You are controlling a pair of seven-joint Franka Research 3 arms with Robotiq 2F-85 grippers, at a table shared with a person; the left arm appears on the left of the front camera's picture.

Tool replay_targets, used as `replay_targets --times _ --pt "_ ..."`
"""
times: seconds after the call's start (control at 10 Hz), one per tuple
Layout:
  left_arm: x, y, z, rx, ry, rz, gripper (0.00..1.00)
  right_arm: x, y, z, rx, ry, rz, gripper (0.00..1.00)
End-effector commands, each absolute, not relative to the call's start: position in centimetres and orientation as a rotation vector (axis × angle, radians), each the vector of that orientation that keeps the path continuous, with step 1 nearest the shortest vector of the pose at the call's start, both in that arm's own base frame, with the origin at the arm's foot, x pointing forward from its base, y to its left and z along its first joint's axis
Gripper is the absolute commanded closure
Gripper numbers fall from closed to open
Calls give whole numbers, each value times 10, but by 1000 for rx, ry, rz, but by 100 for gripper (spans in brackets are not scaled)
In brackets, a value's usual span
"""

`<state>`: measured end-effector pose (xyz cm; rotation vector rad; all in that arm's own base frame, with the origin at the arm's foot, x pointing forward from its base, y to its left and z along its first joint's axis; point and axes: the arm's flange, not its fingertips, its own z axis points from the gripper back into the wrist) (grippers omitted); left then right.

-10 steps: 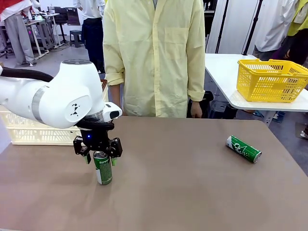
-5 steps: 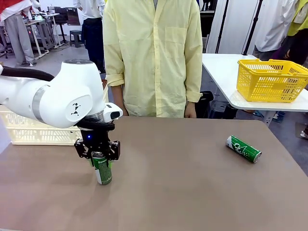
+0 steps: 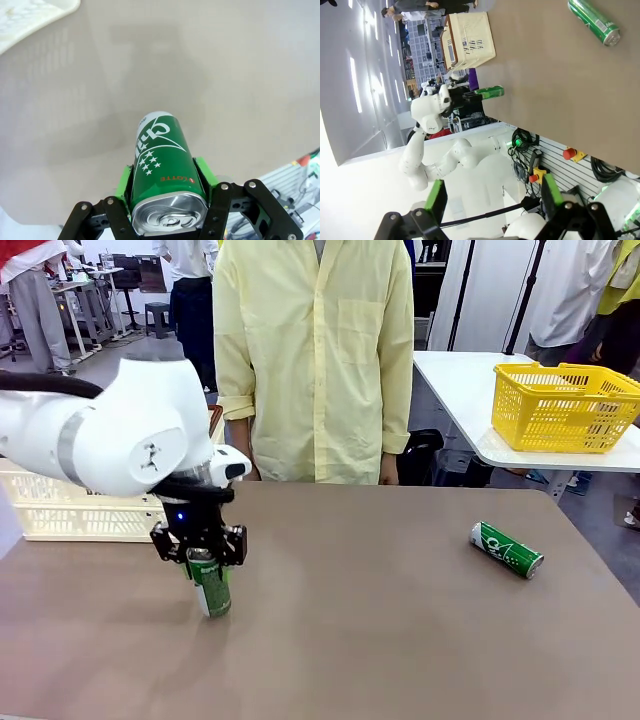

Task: Place the drinks into the Shopping basket.
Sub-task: Pick up one drink and place it into the Shopping basket.

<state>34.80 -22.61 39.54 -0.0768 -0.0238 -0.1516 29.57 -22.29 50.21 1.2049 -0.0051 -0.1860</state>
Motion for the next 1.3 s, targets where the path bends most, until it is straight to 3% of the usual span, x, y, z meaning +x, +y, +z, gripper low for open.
replay_targets --times 0.0,0.2,0.4,0.6,0.8,1.1,1.2 --pt "337 -198 490 -139 -61 -220 100 298 -223 505 1214 -7 -177 0" --pt "352 -159 591 -163 -193 -222 100 298 -223 505 1214 -7 -177 0" --pt "402 -119 642 -151 -290 -97 100 298 -223 505 1214 -7 -177 0" --pt "470 -75 645 -141 -377 15 100 298 -223 505 1214 -7 -177 0" --pt "520 -59 614 -175 -369 87 100 298 -223 505 1214 -7 -177 0" --pt "553 -74 564 -165 -264 185 100 298 -223 505 1214 -7 -177 0" --pt "548 -53 567 -161 -343 108 100 298 -223 505 1214 -7 -177 0"
